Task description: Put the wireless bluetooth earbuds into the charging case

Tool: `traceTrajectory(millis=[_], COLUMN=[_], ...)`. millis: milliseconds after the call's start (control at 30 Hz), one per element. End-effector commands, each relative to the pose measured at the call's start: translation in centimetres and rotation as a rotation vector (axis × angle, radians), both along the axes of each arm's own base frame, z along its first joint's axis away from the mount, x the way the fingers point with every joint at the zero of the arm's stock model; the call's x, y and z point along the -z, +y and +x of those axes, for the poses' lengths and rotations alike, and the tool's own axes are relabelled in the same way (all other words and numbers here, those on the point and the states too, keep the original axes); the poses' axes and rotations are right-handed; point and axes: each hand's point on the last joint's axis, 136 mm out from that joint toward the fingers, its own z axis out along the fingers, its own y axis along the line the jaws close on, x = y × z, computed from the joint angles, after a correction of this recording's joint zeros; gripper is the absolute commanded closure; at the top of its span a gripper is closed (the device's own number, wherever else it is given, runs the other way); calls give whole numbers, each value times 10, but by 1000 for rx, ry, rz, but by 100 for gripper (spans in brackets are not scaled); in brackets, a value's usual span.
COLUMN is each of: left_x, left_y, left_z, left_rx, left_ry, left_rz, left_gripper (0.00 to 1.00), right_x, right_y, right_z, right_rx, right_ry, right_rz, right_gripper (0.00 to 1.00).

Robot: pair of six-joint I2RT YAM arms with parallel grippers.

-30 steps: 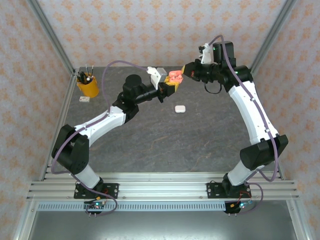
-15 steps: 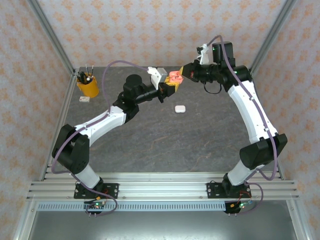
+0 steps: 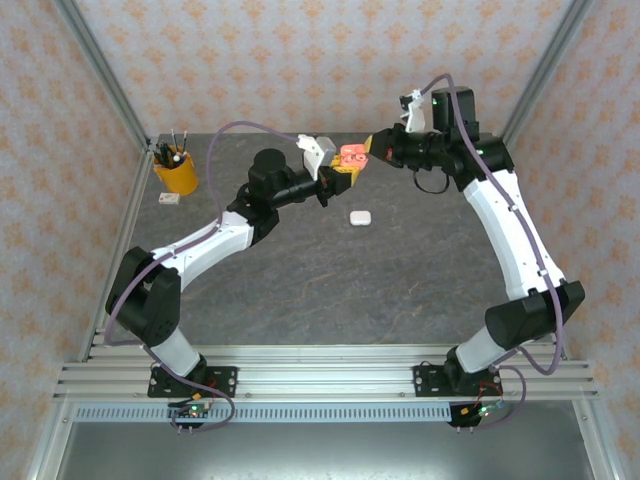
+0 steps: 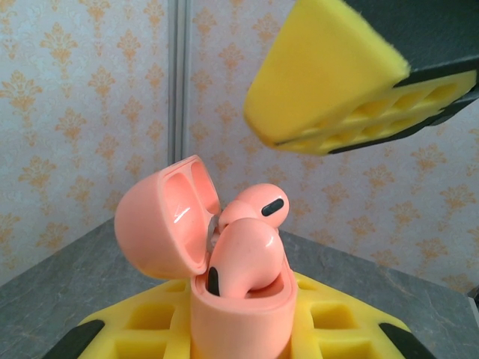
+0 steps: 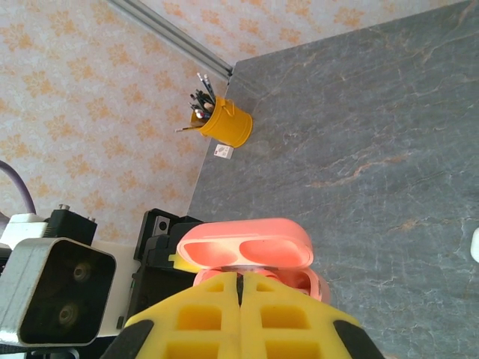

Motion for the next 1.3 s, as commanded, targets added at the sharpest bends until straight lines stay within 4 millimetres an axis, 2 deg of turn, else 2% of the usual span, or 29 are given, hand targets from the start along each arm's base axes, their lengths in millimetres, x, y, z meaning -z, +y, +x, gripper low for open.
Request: traceTrajectory(millis=[0, 100, 200, 367, 567, 700, 900, 1133, 1267], left_x=[-28, -28, -27, -24, -24, -25, -20, -13, -6], left_y=[-2, -2, -2, -5, -8, -8, -9, -11, -10], left_z=[-3, -3, -4, -5, -5, -3, 3, 7, 11], left_rx=[16, 18, 24, 44, 58, 58, 39, 35, 18], left_ry=[-65, -65, -63, -54, -47, -47, -24, 3, 32], left_rz=[-43, -42, -40, -34, -34, -33, -18, -12, -12], left_gripper=[100, 100, 100, 100, 100, 100, 100, 100, 100], right_x=[-20, -25, -24, -14, 4, 18, 22, 15, 19], right_y=[-11, -20, -18, -6, 14, 23, 30, 12, -27], right_z=[1, 12, 24, 48, 66, 65, 41, 20, 33], right_rx=[68, 138, 147, 117, 45, -11, -85, -23, 195], right_ry=[-68, -90, -74, -23, 54, 107, 115, 59, 35], right_rz=[-5, -24, -38, -47, -59, -72, -98, -131, -176], right_gripper=[100, 100, 100, 100, 100, 100, 100, 100, 100])
